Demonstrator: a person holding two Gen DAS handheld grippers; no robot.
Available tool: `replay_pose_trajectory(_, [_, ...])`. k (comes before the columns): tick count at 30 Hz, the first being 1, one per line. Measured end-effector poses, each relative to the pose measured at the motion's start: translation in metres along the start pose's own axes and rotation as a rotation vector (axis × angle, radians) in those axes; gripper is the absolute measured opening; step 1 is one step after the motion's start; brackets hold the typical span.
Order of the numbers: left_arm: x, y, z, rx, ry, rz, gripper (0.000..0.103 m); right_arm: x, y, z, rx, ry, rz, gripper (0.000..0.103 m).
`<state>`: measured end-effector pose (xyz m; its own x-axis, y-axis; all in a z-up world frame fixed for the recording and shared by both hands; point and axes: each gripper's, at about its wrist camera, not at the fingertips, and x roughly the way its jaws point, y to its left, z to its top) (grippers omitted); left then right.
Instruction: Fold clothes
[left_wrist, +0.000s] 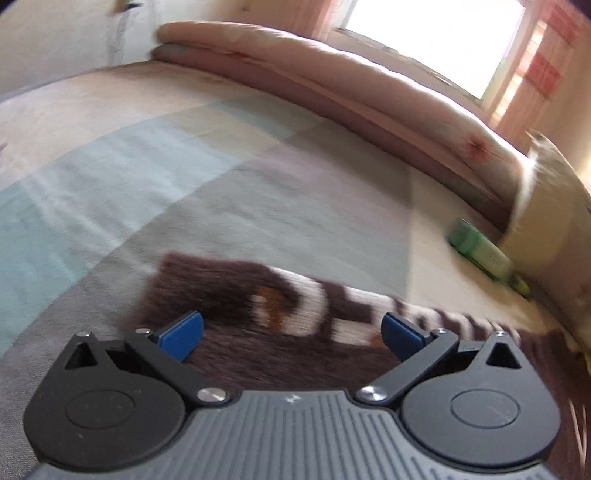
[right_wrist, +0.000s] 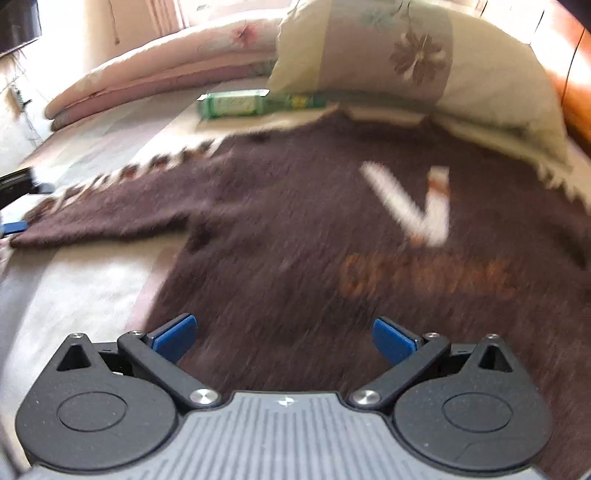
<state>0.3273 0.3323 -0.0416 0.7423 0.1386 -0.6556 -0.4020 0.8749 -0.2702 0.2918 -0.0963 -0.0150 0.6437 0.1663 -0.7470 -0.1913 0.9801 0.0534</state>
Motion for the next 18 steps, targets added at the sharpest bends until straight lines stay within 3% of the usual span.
replay_pose_trajectory(2, [-0.006,-0.013,-0.002,0.056,0.005,-0.032,0.102,0.011,-0.005,0.014,0.012,-0.034,-0.059,0.103])
replay_pose_trajectory(6, [-0.008,-0.057,-0.012,0.228,-0.022,-0.057,0.102,0.056,-0.007,0.037,0.058,-0.011,-0.139,0.103])
replay_pose_trajectory(8, [-0.008,-0.069,-0.015,0.278,-0.032,-0.065,0.102,0.076,0.007,0.032,0.062,0.039,-0.168,0.103])
replay_pose_trajectory(10, [-0.007,-0.075,-0.016,0.326,-0.029,-0.073,0.102,0.068,0.032,0.02,-0.009,0.001,-0.192,0.103])
replay_pose_trajectory(13, [-0.004,-0.074,-0.016,0.346,-0.015,-0.036,0.102,0.049,0.054,0.009,-0.113,0.047,0.0,0.103])
replay_pose_trajectory(16, [-0.006,-0.063,-0.015,0.324,-0.004,-0.024,0.102,0.034,0.051,0.024,-0.154,0.015,0.046,0.103])
replay_pose_trajectory(18, [-0.005,-0.057,-0.014,0.326,0.022,-0.068,0.102,0.034,0.042,0.042,-0.133,-0.006,0.018,0.103])
